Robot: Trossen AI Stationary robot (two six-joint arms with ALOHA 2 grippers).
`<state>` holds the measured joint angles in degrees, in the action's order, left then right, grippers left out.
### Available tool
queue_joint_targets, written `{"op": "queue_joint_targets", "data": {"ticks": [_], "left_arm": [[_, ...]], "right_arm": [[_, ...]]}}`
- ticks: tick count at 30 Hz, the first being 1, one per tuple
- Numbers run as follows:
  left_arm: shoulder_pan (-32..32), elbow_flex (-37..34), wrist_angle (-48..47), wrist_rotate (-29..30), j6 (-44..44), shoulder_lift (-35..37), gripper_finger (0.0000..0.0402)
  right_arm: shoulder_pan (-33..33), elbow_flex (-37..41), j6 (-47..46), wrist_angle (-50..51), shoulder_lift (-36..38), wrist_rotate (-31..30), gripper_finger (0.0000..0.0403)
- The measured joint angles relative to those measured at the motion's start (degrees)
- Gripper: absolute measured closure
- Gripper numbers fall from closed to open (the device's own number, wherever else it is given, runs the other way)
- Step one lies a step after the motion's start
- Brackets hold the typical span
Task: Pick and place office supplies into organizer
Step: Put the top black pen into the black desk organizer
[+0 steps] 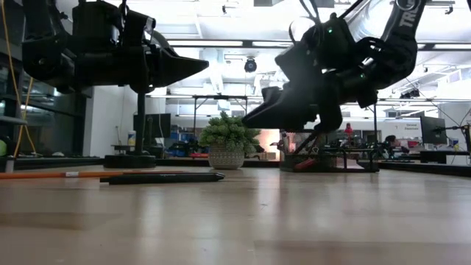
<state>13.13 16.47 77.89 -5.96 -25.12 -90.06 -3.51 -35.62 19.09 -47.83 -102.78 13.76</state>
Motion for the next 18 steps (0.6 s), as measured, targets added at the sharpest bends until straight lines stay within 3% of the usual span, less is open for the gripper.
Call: {"op": "queue_joint_targets", "data": {"ticks": [10,18], "left_arm": [[0.0,0.0,0.0,0.0,0.3,0.0,0.0284],[0.0,0.0,0.0,0.0,0.0,0.0,0.0284]], "right_arm": [[-1.9,0.1,-0.5,-0.1,-0.9,2.1,0.0291],[-2.8,-1.2,-2.5,-6.0,-8.4,3.3,0.0291]]}}
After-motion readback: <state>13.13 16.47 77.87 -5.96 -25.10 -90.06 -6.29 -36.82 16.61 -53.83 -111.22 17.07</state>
